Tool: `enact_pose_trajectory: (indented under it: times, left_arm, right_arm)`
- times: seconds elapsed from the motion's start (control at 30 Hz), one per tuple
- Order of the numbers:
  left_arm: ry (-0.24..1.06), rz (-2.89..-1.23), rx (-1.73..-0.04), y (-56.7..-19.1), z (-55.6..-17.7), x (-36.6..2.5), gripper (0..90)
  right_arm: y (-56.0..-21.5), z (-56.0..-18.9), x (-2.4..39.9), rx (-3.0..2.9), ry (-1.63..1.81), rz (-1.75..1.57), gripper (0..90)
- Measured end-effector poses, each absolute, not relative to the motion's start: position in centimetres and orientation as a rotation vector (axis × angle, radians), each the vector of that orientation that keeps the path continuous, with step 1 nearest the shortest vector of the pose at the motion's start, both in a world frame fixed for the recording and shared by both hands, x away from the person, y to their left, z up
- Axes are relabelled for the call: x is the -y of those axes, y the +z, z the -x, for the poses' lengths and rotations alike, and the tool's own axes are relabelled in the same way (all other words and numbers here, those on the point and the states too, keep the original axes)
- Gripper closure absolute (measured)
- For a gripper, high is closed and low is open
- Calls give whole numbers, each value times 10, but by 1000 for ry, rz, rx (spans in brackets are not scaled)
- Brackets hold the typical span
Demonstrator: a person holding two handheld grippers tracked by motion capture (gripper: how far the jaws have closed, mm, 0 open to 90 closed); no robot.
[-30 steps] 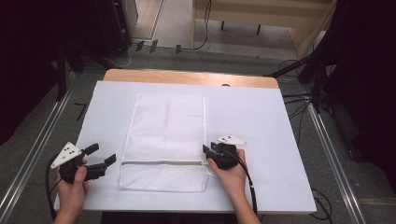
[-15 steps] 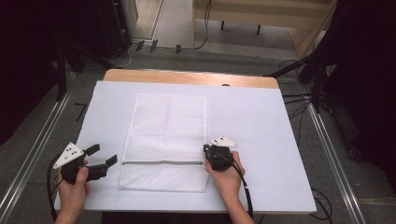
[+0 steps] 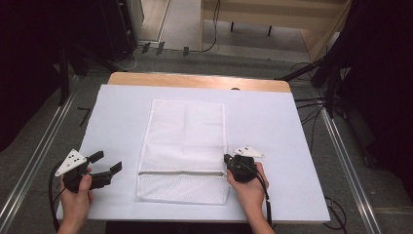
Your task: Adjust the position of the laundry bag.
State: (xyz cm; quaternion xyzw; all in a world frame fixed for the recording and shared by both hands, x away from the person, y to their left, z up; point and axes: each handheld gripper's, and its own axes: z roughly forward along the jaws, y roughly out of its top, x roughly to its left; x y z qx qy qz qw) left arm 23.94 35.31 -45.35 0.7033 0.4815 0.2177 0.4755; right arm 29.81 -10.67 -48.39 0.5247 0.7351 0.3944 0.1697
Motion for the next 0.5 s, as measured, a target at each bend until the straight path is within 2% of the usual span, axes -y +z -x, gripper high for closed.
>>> enact_pose_trajectory:
  times: [0.5]
  left_arm:
    - [532, -1723, -1177, -454, -239, -353, 137]
  right_arm:
    - [-482, -290, 141, -2093, 1093, -1510, 900]
